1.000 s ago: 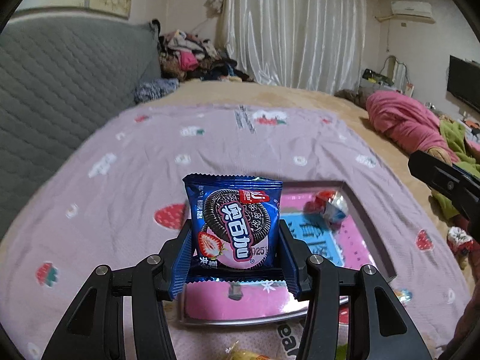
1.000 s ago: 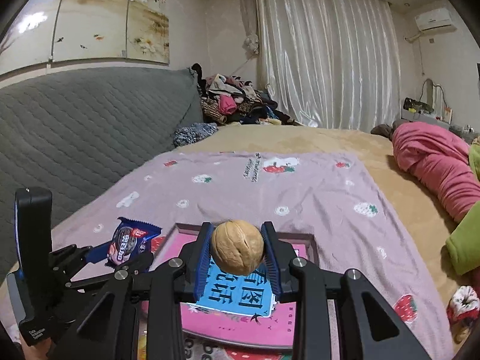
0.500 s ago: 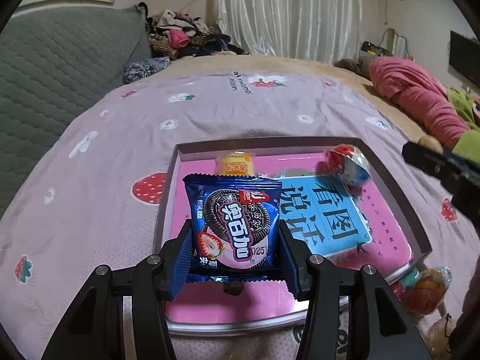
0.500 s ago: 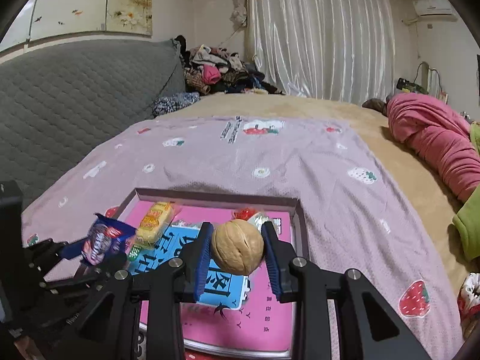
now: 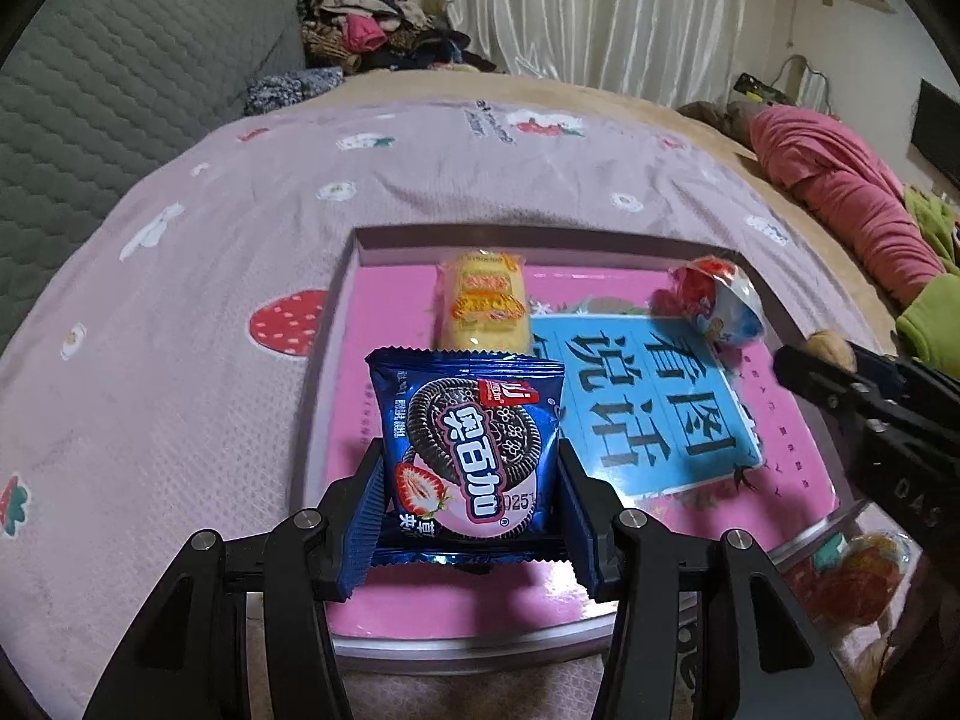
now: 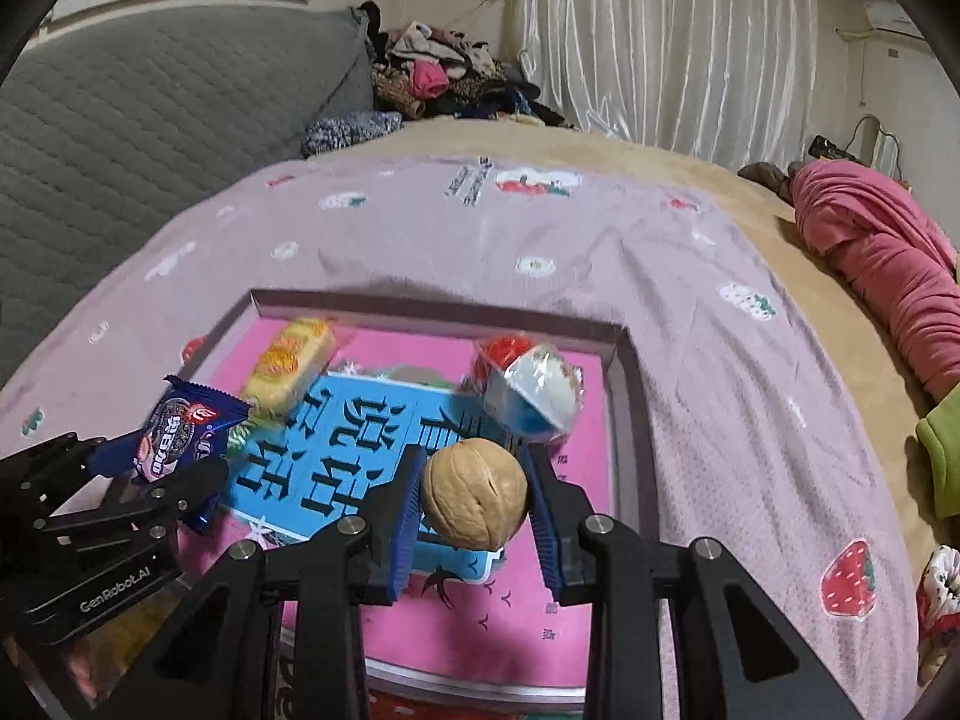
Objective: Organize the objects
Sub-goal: 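Open the left tool dropping the cookie pack while the right tool releases the walnut into the tray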
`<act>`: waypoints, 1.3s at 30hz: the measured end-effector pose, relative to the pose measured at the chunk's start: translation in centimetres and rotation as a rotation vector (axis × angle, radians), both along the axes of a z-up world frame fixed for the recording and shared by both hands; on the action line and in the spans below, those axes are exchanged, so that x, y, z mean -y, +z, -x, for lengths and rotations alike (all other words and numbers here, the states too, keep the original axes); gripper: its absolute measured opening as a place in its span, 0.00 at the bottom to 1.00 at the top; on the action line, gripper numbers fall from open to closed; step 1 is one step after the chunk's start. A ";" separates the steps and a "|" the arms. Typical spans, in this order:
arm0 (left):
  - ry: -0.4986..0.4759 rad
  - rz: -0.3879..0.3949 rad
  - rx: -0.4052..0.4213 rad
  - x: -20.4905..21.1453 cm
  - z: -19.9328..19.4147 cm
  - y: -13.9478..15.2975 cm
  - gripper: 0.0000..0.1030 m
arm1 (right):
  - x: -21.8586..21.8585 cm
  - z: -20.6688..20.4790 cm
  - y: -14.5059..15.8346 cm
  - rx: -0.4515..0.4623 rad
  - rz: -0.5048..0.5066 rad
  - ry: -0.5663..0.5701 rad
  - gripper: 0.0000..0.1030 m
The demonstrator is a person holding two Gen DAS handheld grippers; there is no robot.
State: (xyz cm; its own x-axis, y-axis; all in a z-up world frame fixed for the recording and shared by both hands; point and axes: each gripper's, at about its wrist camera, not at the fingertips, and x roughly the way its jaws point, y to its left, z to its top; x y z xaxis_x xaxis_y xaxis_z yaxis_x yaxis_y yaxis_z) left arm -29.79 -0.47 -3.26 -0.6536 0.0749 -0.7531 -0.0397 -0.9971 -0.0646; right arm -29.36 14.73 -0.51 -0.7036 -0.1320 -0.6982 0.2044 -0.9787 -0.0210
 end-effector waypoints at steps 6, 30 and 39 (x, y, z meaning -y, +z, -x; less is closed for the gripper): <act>0.005 0.004 0.034 -0.1 0.4 -1.1 0.52 | -0.4 1.1 -1.9 0.065 -0.011 -0.026 0.33; 0.006 -0.029 0.079 0.0 0.9 -2.1 0.54 | -1.2 2.0 -4.0 0.179 0.011 -0.073 0.38; 0.014 -0.008 0.057 0.2 0.5 -1.2 0.65 | -1.6 1.5 -2.6 0.139 0.035 -0.089 0.59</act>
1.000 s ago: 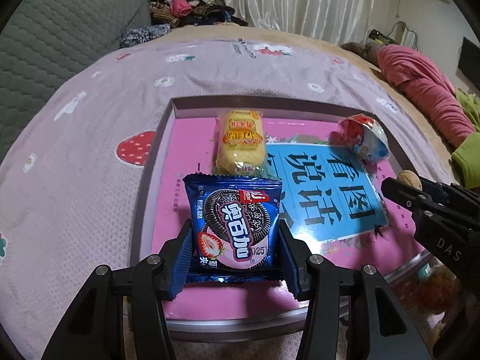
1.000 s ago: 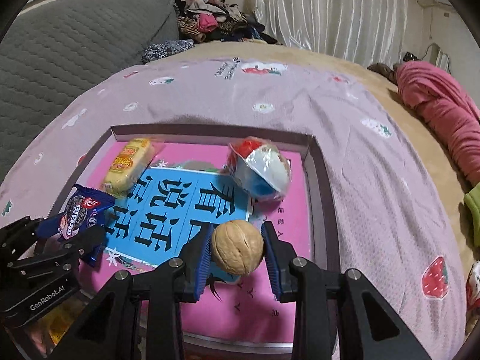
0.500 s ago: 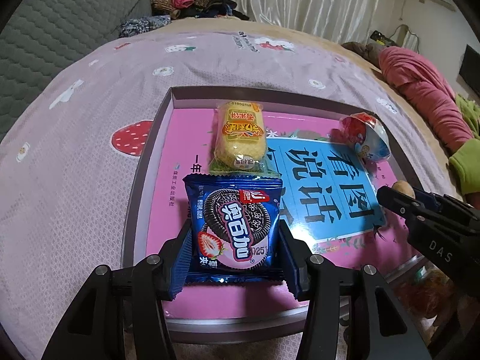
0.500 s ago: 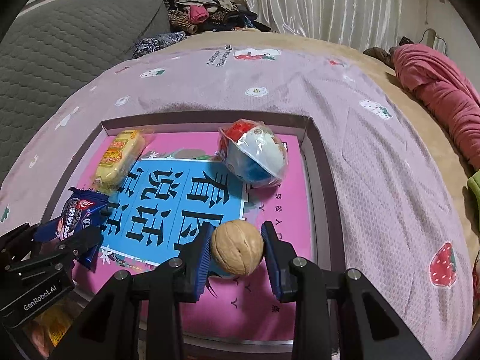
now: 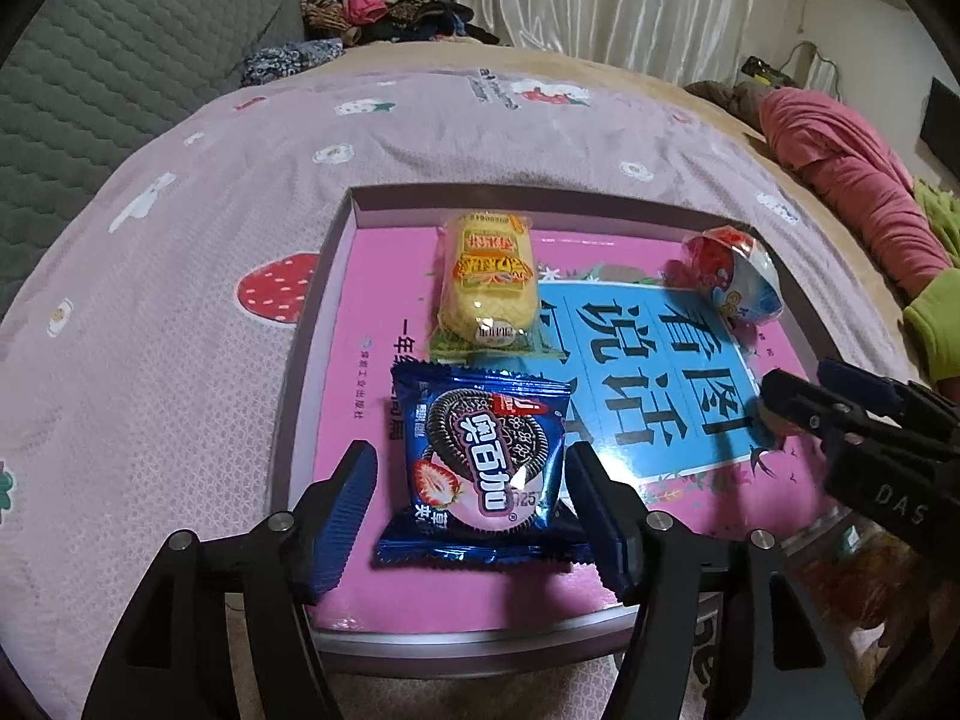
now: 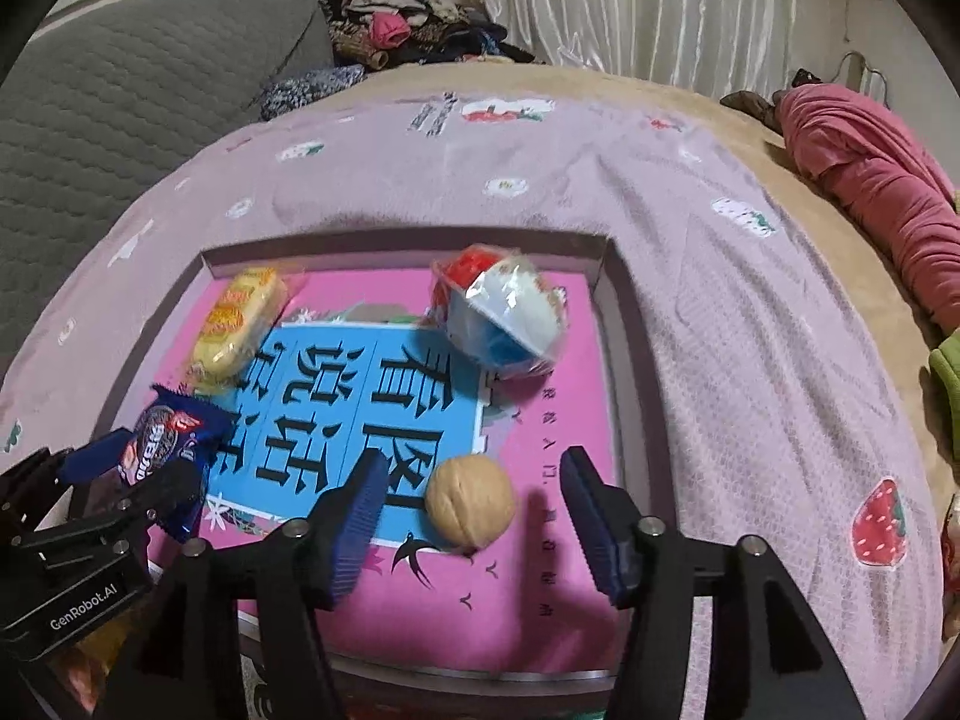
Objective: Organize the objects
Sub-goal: 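Open the left tool dropping the cookie pack while the right tool releases the walnut into the tray, then withdraw both tools and move them toward the green ring and mesh scrunchie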
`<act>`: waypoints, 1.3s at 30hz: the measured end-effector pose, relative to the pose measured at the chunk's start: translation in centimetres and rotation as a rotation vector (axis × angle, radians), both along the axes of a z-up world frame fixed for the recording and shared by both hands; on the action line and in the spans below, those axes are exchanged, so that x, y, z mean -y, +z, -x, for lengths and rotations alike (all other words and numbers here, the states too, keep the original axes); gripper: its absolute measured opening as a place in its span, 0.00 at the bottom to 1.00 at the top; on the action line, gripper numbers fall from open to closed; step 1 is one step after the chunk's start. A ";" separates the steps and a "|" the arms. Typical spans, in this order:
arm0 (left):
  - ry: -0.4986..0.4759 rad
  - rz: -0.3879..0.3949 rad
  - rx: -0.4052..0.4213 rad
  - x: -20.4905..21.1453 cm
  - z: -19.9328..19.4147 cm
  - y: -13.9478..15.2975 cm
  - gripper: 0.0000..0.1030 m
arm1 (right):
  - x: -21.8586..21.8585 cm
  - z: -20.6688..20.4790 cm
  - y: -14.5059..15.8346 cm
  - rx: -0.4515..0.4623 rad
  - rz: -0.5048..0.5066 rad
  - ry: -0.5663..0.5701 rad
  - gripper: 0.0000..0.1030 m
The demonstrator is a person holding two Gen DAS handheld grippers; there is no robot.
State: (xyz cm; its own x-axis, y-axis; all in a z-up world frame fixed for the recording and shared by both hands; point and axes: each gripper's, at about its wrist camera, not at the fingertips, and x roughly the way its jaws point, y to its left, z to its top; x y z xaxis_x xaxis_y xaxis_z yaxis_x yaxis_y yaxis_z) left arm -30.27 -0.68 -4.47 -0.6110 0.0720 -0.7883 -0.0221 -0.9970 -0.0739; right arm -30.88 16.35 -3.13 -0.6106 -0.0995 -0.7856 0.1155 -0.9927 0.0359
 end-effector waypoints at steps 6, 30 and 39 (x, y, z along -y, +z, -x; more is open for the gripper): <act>0.010 0.004 -0.052 0.3 -0.8 1.9 0.78 | -0.6 -1.0 2.4 -0.073 0.056 -0.009 0.66; 0.015 -0.085 -0.229 0.1 -13.5 13.3 0.79 | -0.8 -15.0 17.5 -0.292 0.152 0.053 0.94; 0.027 -0.081 -0.265 0.7 -20.2 19.9 0.79 | -3.0 -20.0 22.2 -0.285 0.213 0.000 0.94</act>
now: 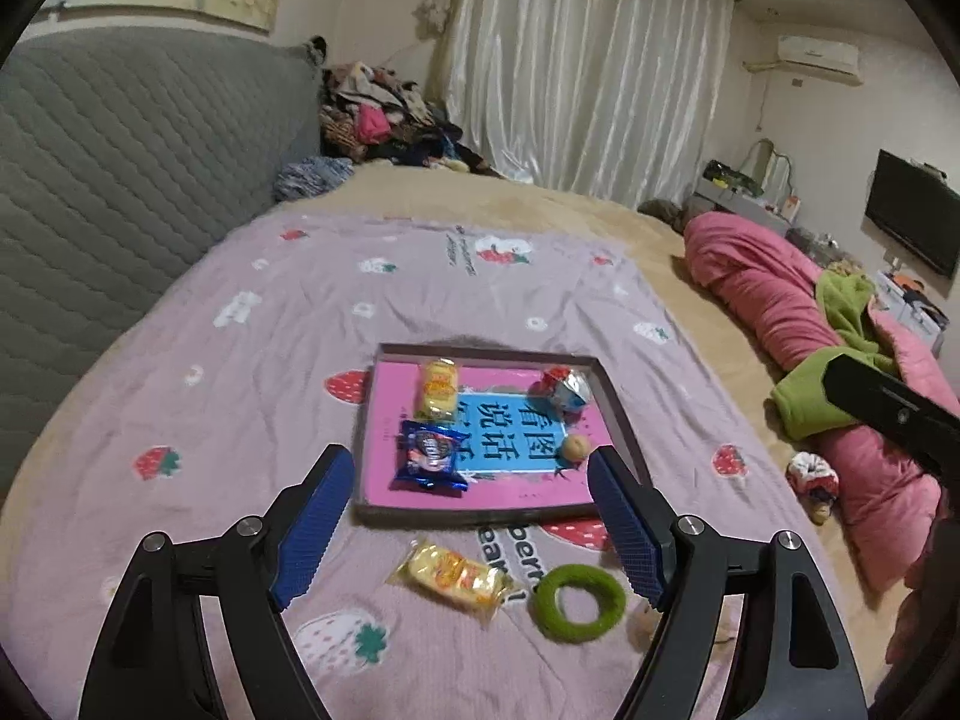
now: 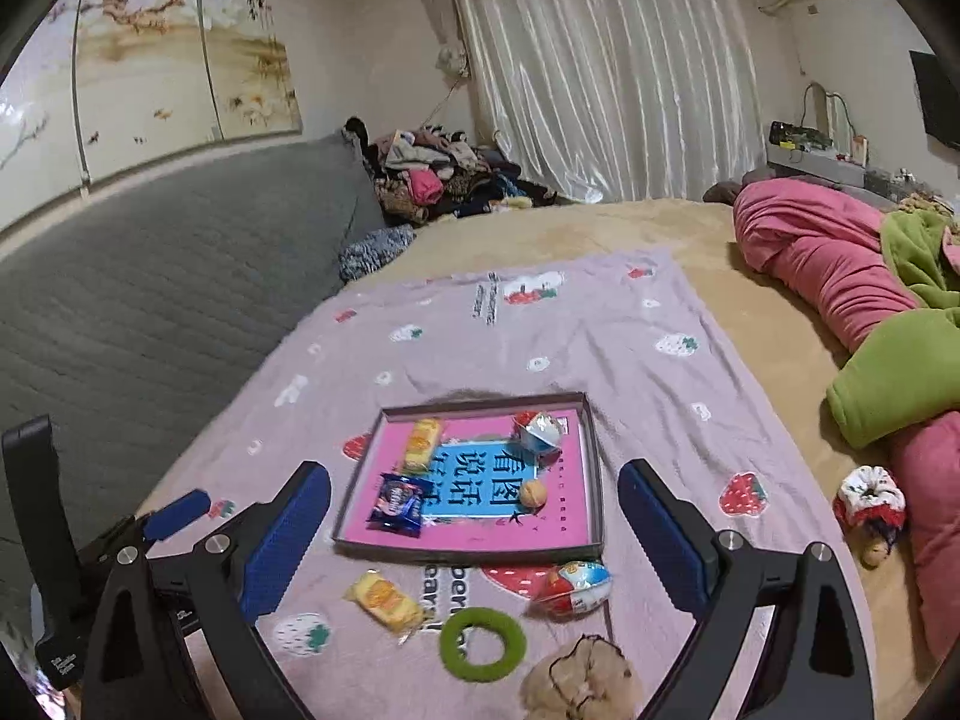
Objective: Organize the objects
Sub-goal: 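Withdraw both tools and move them toward the green ring and mesh scrunchie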
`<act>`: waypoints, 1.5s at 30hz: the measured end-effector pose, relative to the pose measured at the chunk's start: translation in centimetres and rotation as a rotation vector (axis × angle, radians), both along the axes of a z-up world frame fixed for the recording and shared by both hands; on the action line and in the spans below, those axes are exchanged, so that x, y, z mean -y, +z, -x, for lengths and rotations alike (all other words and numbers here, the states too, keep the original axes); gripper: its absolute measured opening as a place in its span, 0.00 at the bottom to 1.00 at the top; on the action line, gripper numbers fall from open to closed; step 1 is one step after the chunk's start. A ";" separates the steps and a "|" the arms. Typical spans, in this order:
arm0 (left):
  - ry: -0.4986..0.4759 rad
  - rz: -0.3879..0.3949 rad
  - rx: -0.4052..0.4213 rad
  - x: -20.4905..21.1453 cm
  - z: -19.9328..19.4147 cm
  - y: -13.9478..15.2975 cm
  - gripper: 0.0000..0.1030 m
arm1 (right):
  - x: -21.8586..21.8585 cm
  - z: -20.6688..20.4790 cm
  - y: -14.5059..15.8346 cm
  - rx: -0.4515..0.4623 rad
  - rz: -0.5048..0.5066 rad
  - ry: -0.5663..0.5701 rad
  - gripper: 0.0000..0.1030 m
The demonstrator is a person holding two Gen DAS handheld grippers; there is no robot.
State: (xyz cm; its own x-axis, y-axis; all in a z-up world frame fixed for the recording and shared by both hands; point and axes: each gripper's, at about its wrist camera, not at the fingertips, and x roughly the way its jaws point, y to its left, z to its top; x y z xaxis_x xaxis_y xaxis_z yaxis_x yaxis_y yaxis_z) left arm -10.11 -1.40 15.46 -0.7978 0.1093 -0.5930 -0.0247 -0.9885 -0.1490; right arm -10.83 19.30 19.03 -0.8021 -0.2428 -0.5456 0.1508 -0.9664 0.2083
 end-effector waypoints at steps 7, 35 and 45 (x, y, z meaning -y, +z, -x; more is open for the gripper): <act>0.019 0.018 -0.041 1.0 -5.3 3.9 0.88 | 0.0 -5.0 4.2 -0.045 -0.001 -0.005 0.95; -0.023 0.007 -0.020 1.3 -15.1 7.2 0.88 | 0.4 -16.1 6.4 -0.066 -0.056 0.038 0.97; -0.011 0.019 0.033 0.9 -15.9 4.8 0.88 | 0.4 -17.6 5.2 -0.065 -0.092 0.036 0.97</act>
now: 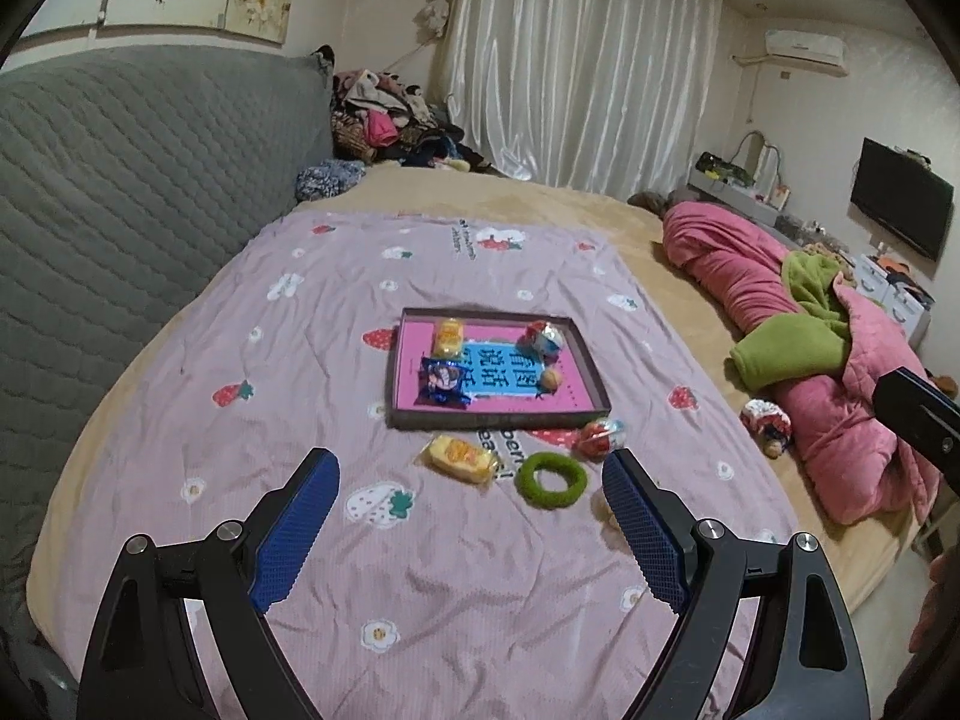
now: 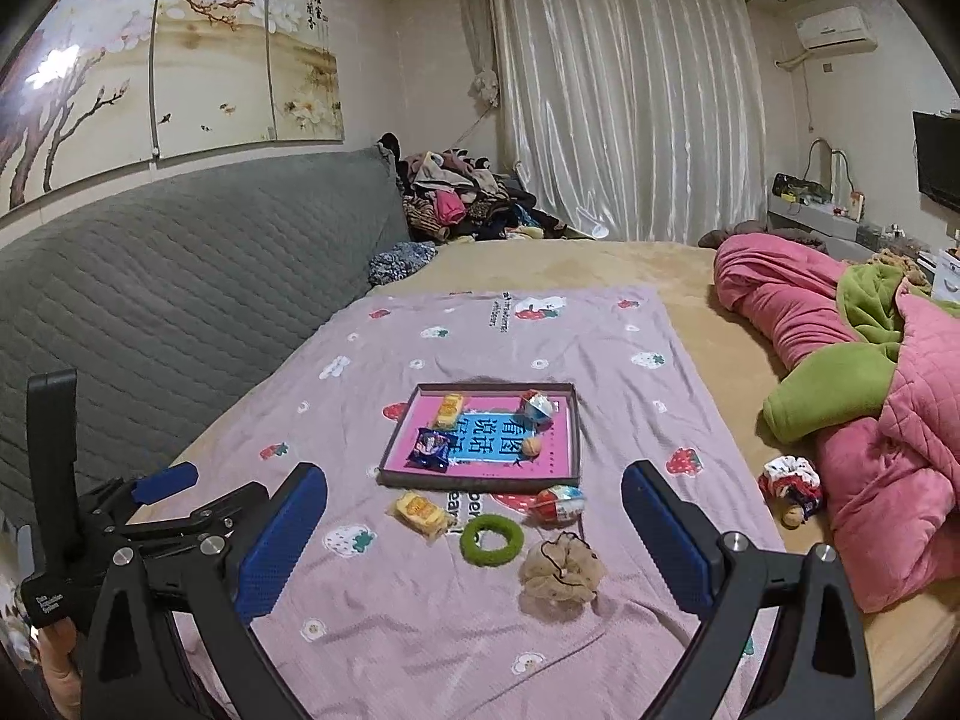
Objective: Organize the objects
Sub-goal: 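Withdraw both tools and move them toward the green ring and mesh scrunchie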
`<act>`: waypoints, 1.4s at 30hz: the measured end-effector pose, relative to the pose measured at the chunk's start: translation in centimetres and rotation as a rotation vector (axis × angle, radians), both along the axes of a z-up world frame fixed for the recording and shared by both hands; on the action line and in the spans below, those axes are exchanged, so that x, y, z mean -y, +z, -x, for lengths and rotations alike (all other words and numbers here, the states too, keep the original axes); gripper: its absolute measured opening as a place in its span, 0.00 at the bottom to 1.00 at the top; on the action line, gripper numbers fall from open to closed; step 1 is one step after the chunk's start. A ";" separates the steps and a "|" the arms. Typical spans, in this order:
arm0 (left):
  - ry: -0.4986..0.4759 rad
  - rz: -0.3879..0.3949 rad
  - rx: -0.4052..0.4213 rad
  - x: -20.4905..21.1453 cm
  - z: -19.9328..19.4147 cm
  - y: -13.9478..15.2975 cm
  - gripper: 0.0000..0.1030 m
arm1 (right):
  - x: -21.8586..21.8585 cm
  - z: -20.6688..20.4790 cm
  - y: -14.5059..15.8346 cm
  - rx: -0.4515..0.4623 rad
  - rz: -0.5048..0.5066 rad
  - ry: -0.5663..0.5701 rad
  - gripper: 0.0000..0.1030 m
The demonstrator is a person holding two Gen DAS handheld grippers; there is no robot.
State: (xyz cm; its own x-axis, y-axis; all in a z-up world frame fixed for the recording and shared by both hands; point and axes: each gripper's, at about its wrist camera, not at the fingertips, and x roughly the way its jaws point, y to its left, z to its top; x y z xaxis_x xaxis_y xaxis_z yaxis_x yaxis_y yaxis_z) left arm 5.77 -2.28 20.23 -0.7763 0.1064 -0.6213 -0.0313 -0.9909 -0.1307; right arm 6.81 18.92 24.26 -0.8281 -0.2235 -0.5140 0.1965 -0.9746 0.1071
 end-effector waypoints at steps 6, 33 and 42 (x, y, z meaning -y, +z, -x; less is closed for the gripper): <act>-0.008 -0.006 0.017 -0.3 0.1 -1.4 0.88 | -0.2 0.0 -1.3 0.013 -0.014 0.009 0.97; -0.016 0.012 0.216 -2.1 3.8 -12.2 0.88 | -1.8 3.6 -13.0 0.183 -0.106 0.003 0.97; -0.019 -0.002 0.276 -2.5 5.3 -15.2 0.88 | -1.7 4.6 -15.8 0.211 -0.136 0.018 0.97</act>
State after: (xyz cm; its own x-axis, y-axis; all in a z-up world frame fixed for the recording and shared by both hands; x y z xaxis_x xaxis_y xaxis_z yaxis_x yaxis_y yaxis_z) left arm 0.45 0.18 4.99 -0.5752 0.1202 -0.8091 -0.0124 -0.9903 -0.1383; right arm 2.21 20.57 8.41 -0.6961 -0.1542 -0.7012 0.2014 -0.9794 0.0155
